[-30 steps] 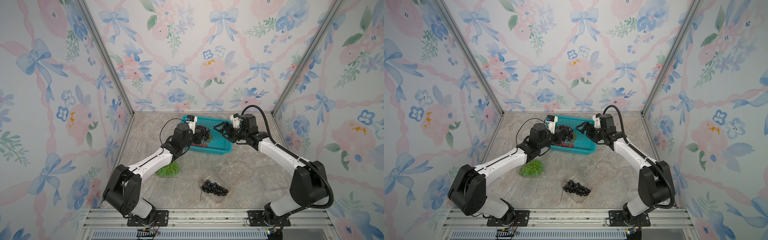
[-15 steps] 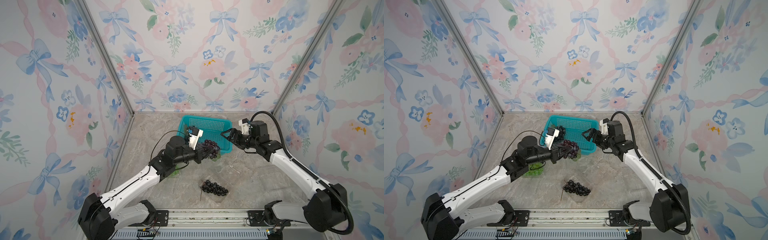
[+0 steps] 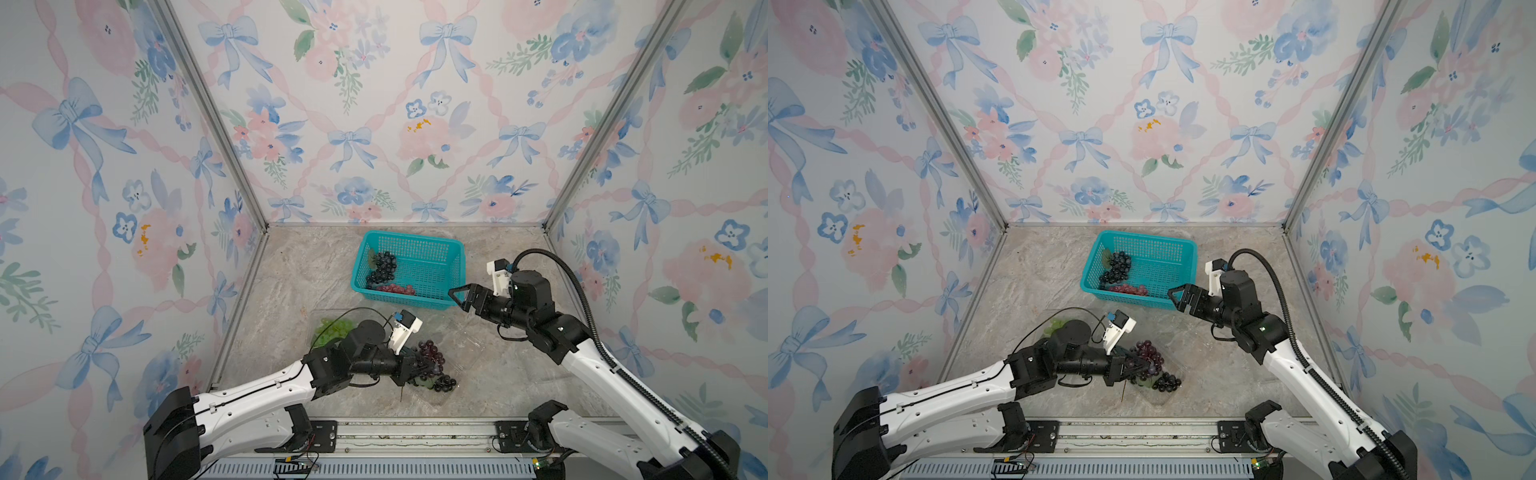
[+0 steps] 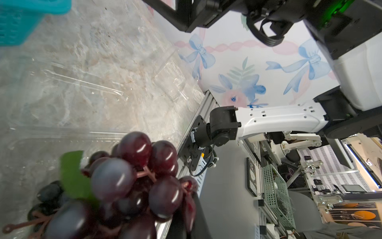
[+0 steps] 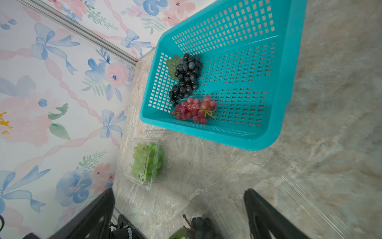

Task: Pack grapes into containers
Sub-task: Place the grape into the packing box.

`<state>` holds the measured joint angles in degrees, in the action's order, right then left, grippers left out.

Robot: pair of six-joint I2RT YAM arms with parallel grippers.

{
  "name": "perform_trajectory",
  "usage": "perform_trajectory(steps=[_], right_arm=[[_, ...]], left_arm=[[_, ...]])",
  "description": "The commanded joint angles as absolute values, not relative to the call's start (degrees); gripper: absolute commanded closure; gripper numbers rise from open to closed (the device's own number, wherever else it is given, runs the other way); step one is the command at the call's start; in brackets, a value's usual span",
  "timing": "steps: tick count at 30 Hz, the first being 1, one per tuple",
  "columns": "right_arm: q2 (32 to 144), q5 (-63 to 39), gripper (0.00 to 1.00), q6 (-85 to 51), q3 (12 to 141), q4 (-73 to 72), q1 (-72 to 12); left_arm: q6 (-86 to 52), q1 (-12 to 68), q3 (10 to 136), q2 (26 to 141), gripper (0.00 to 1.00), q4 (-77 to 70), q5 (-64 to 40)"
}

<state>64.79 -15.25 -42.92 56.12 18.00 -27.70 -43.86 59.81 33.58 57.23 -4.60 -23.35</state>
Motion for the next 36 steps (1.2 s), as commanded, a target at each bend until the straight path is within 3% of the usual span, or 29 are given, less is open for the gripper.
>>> perform_trajectory(steps=[1, 16, 19, 25, 30, 36], right_arm=[[64.17, -11.95, 0.03, -43.21, 54.35, 19.42, -29.86], [61.59, -9.72, 0.03, -43.25, 52.13, 19.76, -33.05], [62.06, -9.82, 0.03, -43.07, 52.03, 19.70, -32.99], [62.06, -9.80, 0.03, -42.76, 51.14, 19.71, -32.64], [61.46, -9.67, 0.03, -42.32, 51.12, 20.87, -32.40], [59.28, -7.57, 0.03, -41.19, 50.20, 25.78, -33.62]], left_arm=[[-45.97, 61.84, 31.83, 56.24, 0.97, -6.41, -19.96], [-47.58, 64.01, 26.51, 67.08, 0.97, -16.57, -15.39], [-47.47, 63.51, 27.93, 69.11, 0.90, -16.53, -15.44], [-47.42, 59.17, 30.08, 68.20, 0.51, -16.52, -14.90], [-46.12, 56.41, 33.21, 66.95, 0.46, -15.14, -16.48], [-45.23, 54.52, 35.41, 66.86, 0.47, -11.14, -17.31]])
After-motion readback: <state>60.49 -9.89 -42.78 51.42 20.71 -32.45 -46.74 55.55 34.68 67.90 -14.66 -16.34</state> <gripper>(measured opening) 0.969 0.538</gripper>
